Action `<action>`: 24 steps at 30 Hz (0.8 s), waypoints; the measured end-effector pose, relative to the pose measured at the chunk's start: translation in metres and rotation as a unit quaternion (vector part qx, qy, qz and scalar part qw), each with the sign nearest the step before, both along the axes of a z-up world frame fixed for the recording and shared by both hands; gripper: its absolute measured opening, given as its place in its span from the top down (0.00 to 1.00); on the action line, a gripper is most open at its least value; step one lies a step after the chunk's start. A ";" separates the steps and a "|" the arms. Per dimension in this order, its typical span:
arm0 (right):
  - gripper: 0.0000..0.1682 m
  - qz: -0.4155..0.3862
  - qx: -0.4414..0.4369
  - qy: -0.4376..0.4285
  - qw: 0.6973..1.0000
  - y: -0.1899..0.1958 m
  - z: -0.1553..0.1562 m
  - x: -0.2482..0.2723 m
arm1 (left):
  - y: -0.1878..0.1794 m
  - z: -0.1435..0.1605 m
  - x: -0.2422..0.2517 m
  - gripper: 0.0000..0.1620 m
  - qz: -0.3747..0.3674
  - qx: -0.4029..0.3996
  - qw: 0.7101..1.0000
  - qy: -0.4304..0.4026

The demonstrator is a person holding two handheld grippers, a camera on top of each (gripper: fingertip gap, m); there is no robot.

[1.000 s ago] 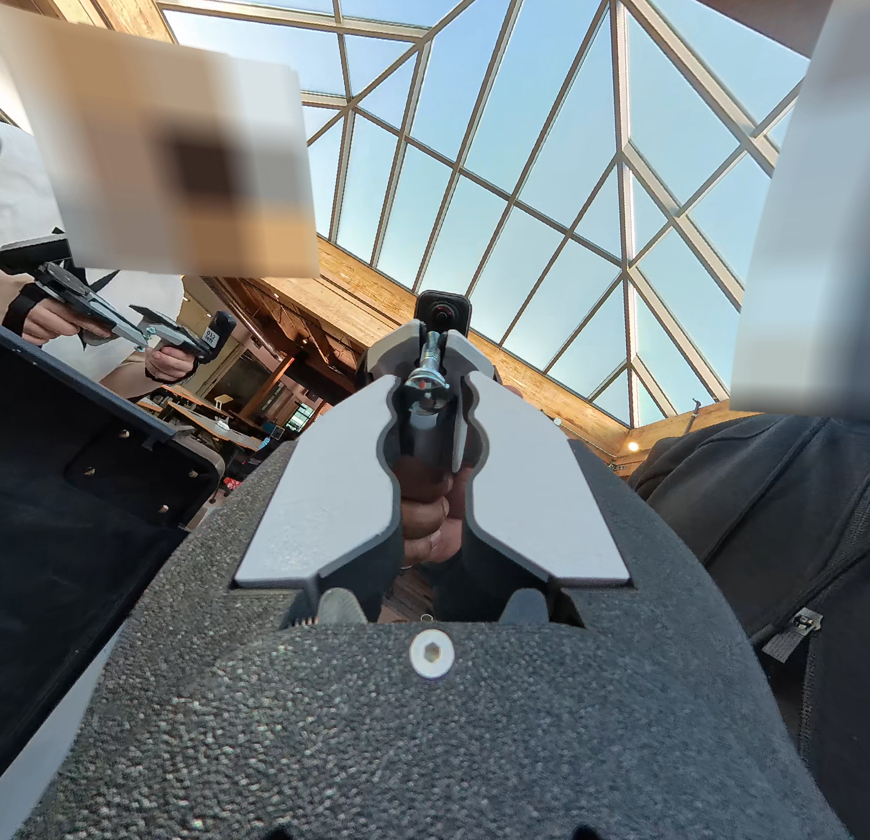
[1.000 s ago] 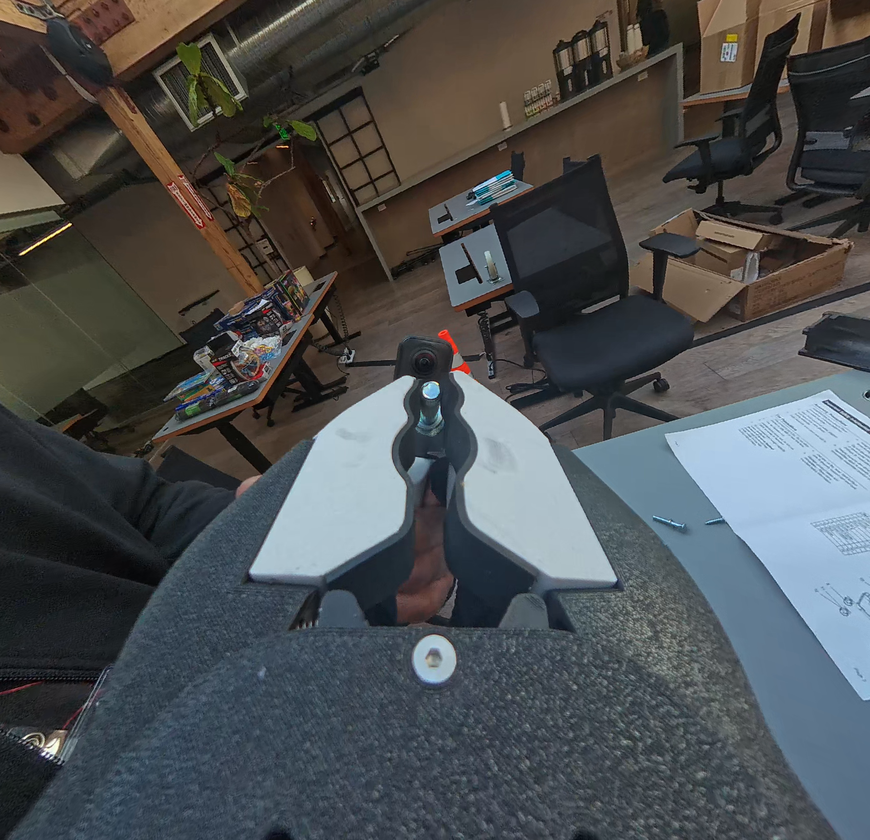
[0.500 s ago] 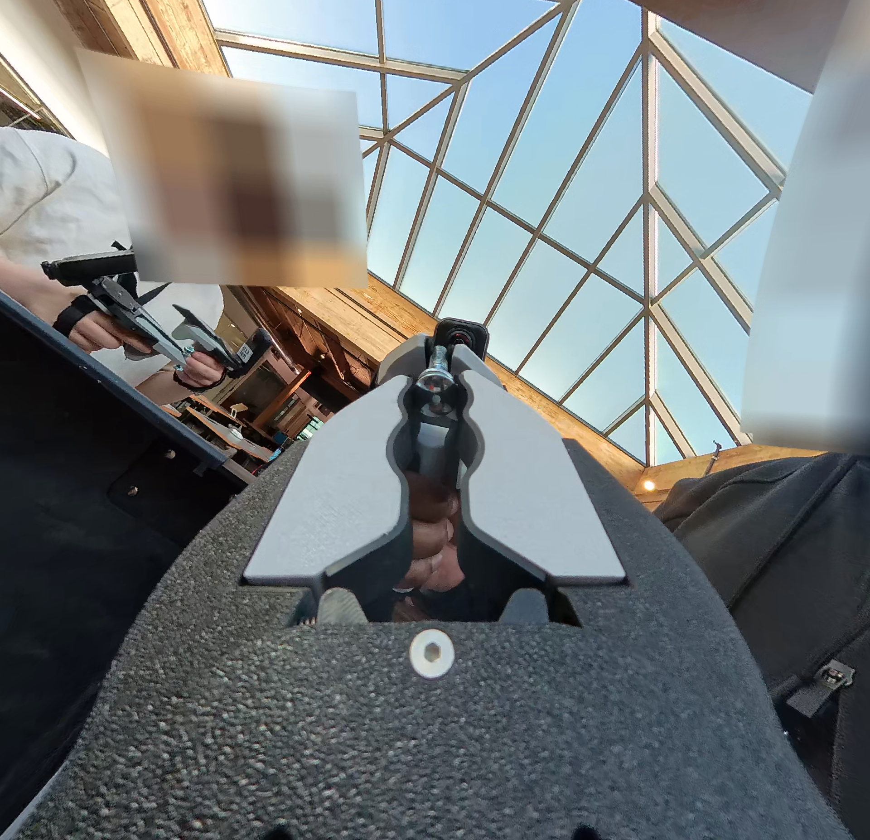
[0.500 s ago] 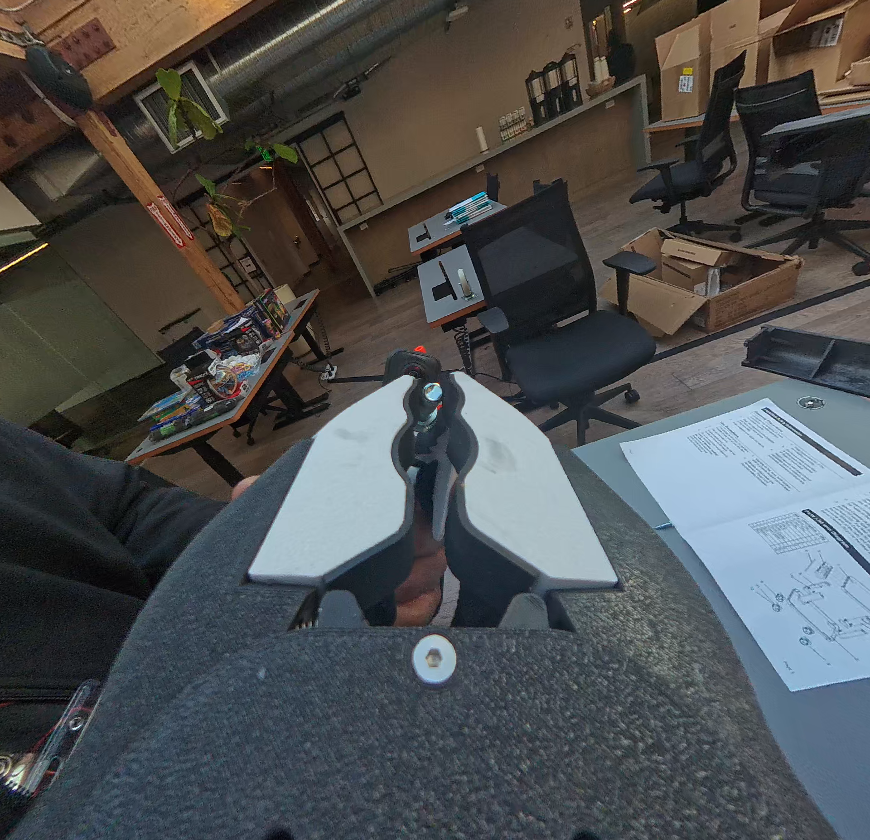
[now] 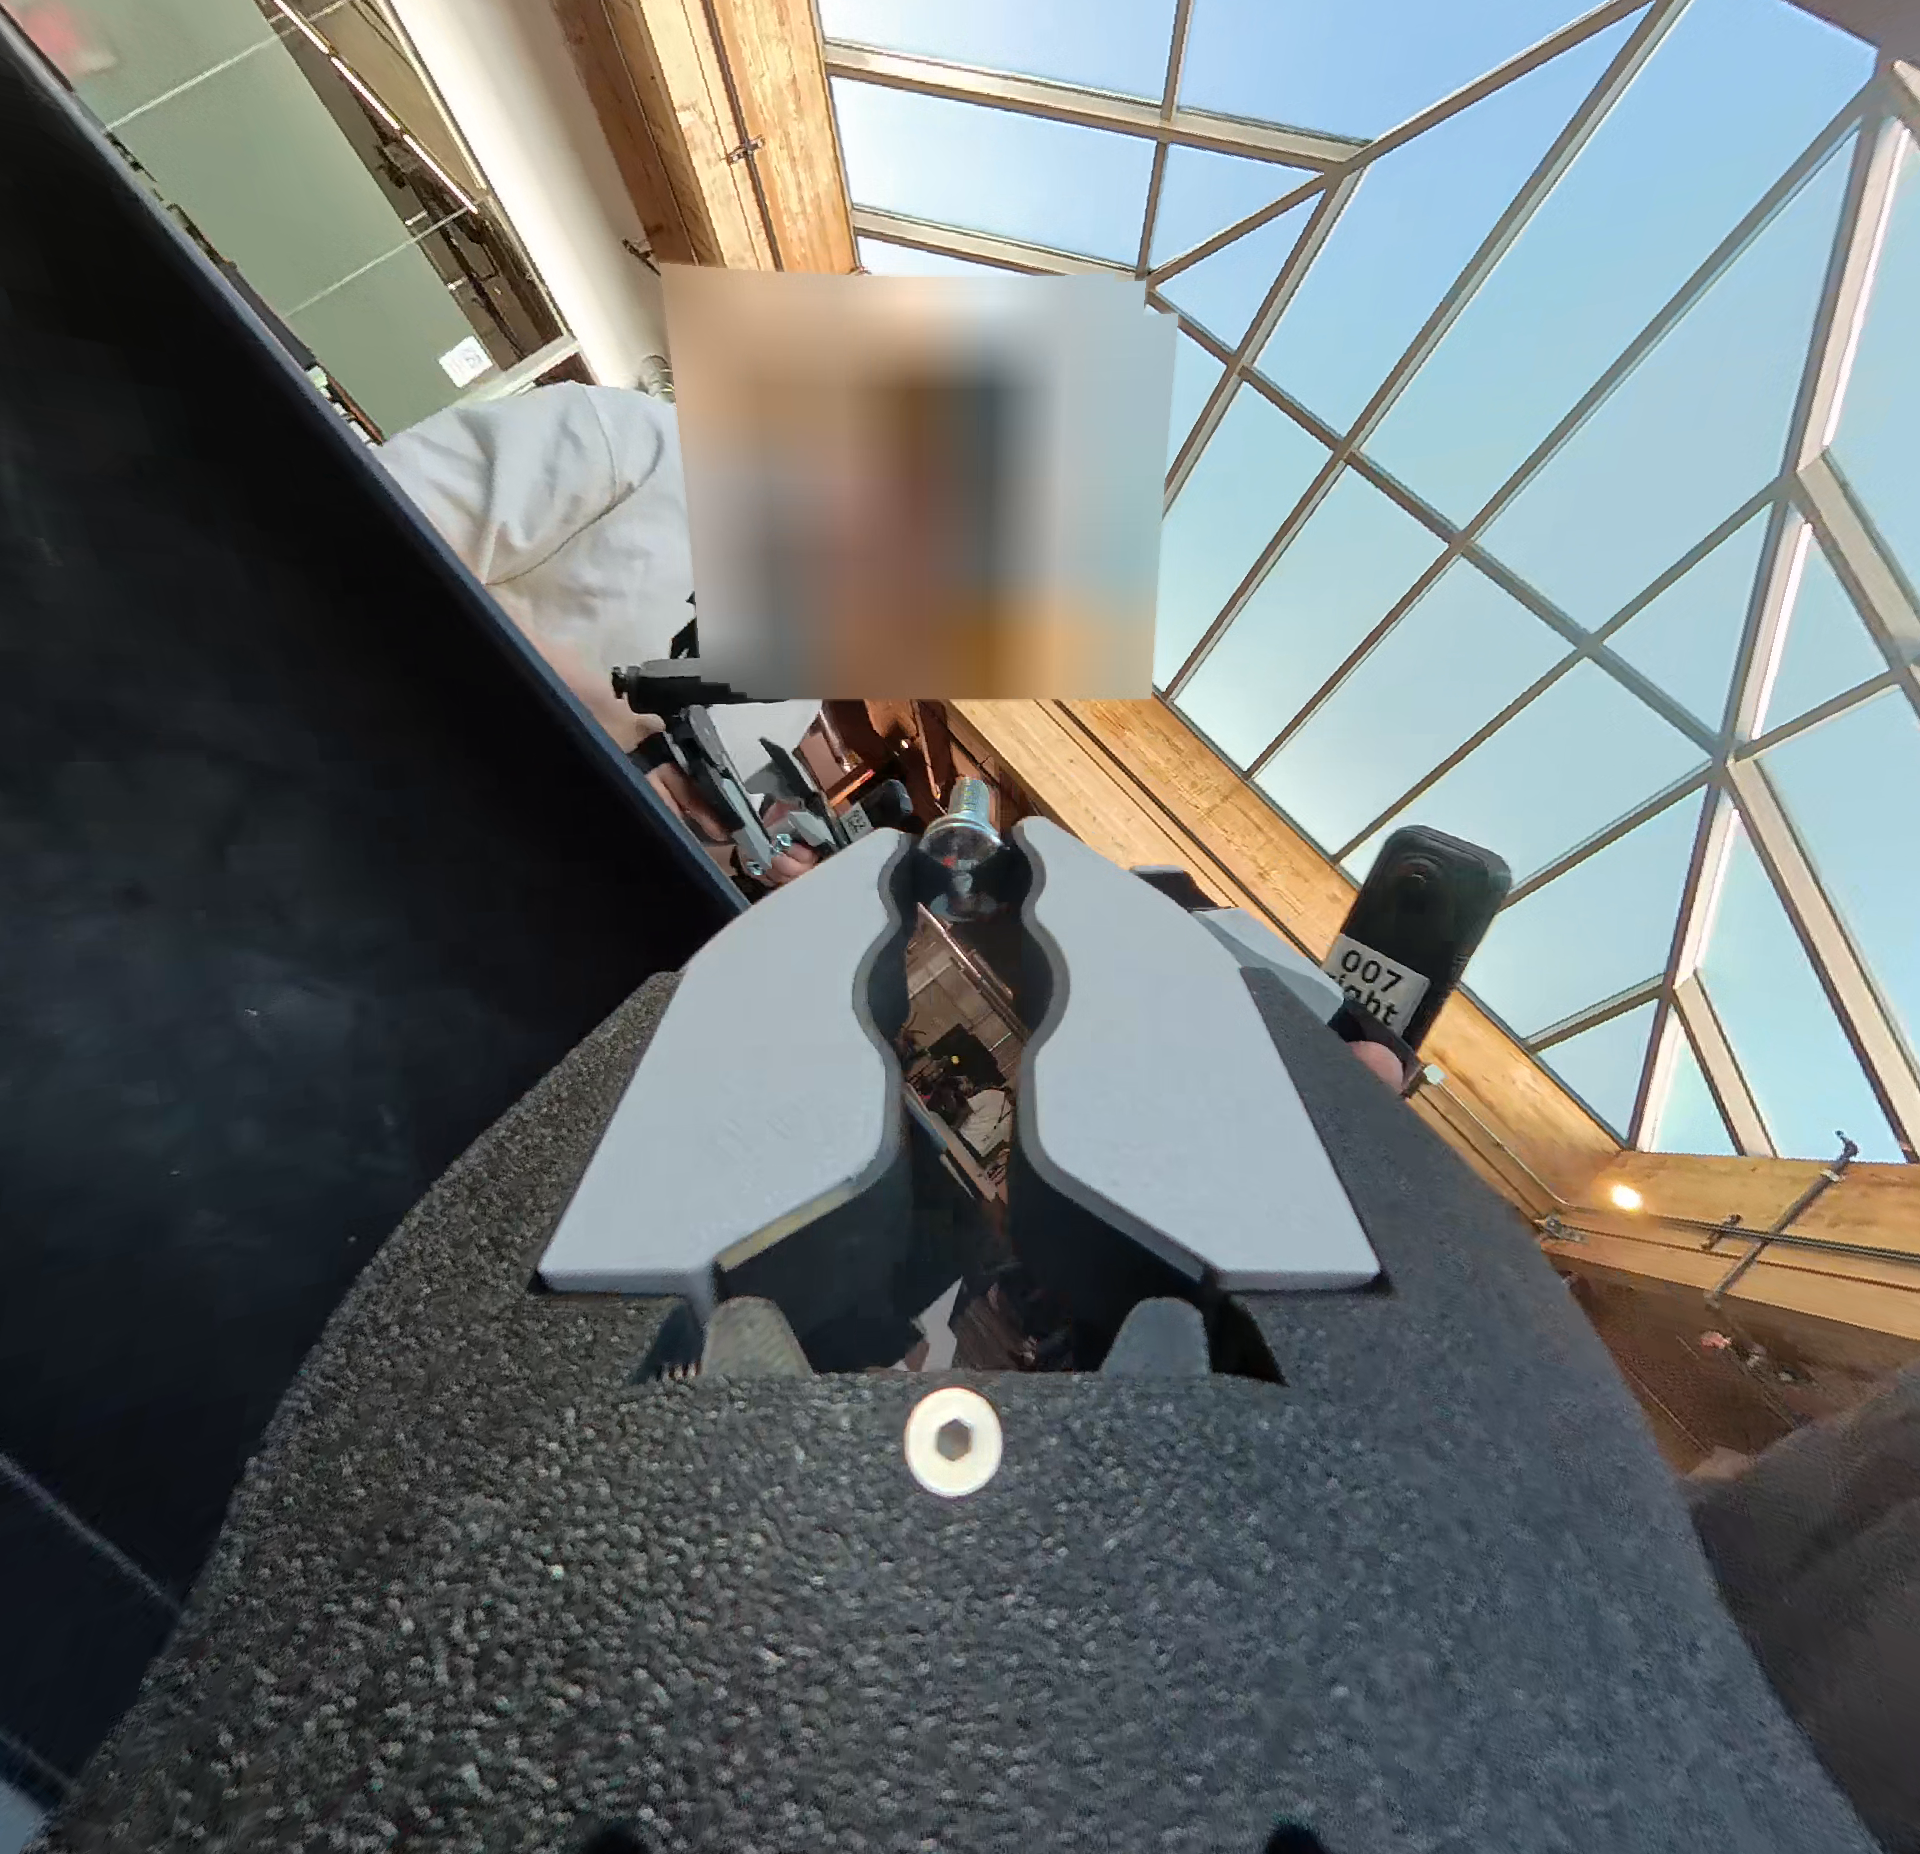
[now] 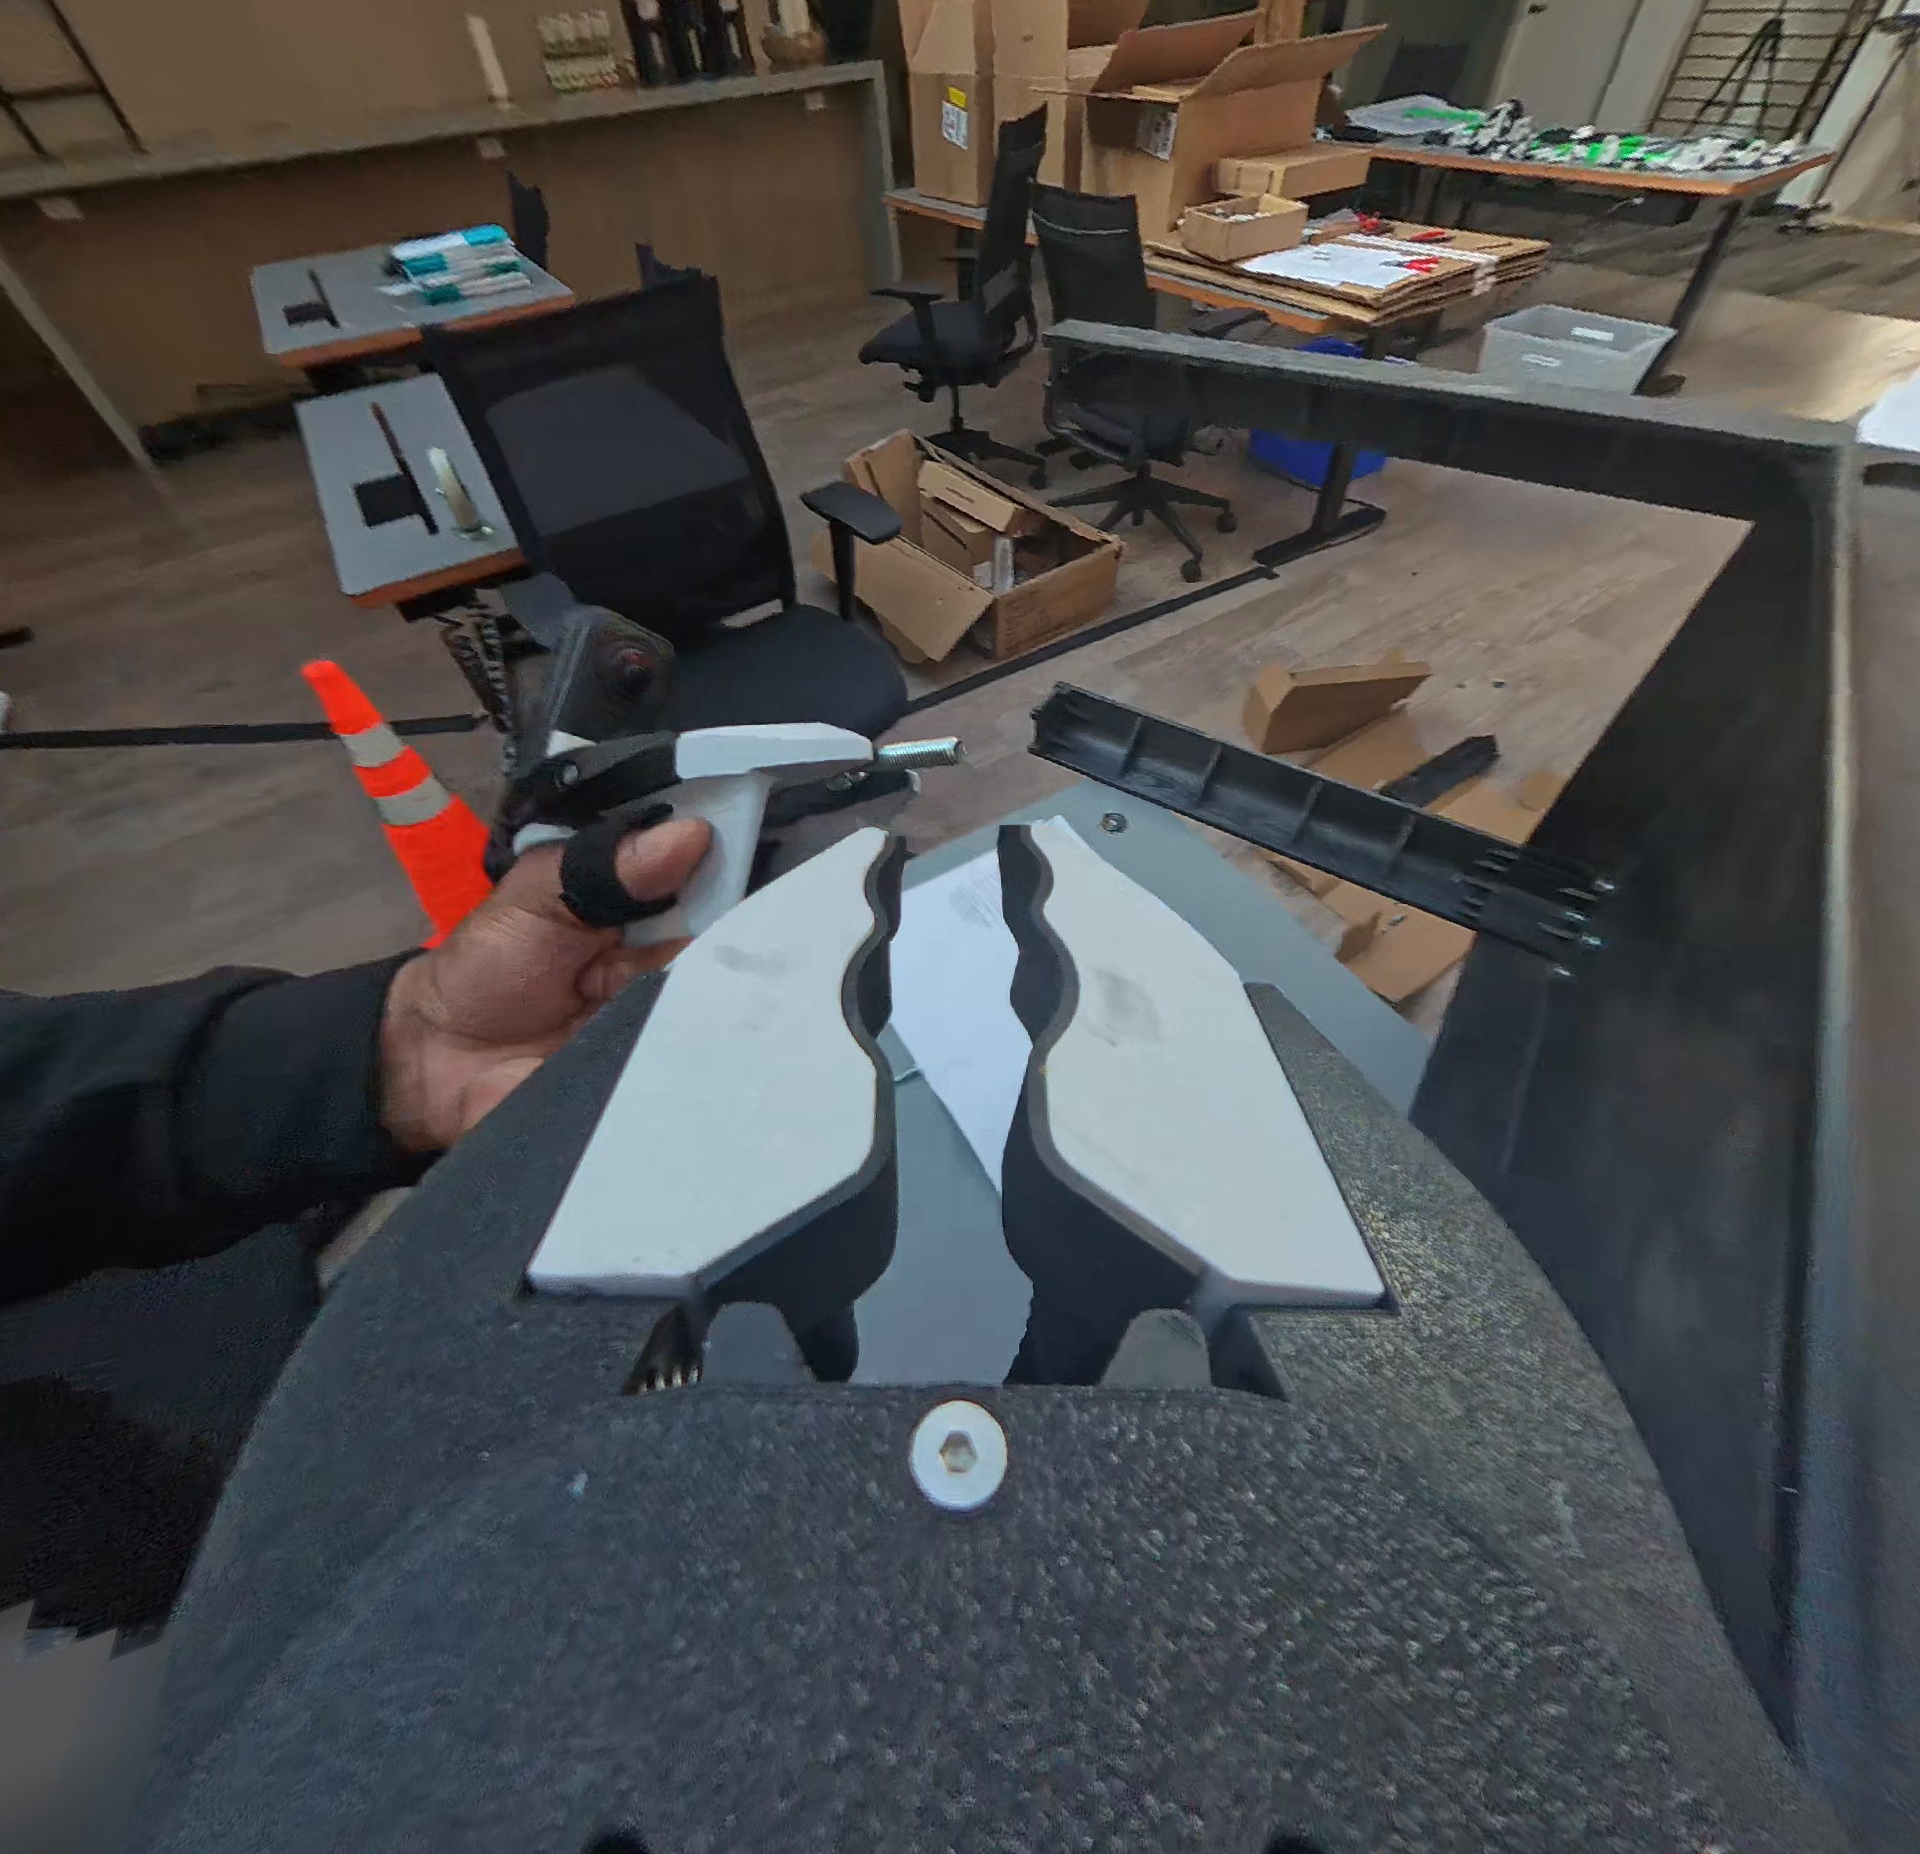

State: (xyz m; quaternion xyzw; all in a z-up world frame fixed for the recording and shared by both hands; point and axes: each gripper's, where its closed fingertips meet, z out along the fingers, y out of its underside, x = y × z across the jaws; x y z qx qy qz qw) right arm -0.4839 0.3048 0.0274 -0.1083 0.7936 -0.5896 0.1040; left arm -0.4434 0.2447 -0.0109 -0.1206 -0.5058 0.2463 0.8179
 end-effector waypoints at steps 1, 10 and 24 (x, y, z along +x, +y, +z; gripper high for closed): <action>0.89 -0.022 0.011 0.033 0.999 -0.008 -0.003 -0.015 | -0.018 -0.005 -0.006 0.91 0.004 0.001 1.000 -0.009; 0.88 -0.143 0.088 0.263 0.950 -0.079 -0.022 -0.149 | -0.177 -0.049 -0.086 0.90 0.051 0.009 0.997 -0.059; 0.99 -0.185 0.109 0.320 0.923 -0.224 -0.063 -0.293 | -0.344 -0.124 -0.236 0.90 0.102 0.015 0.990 -0.093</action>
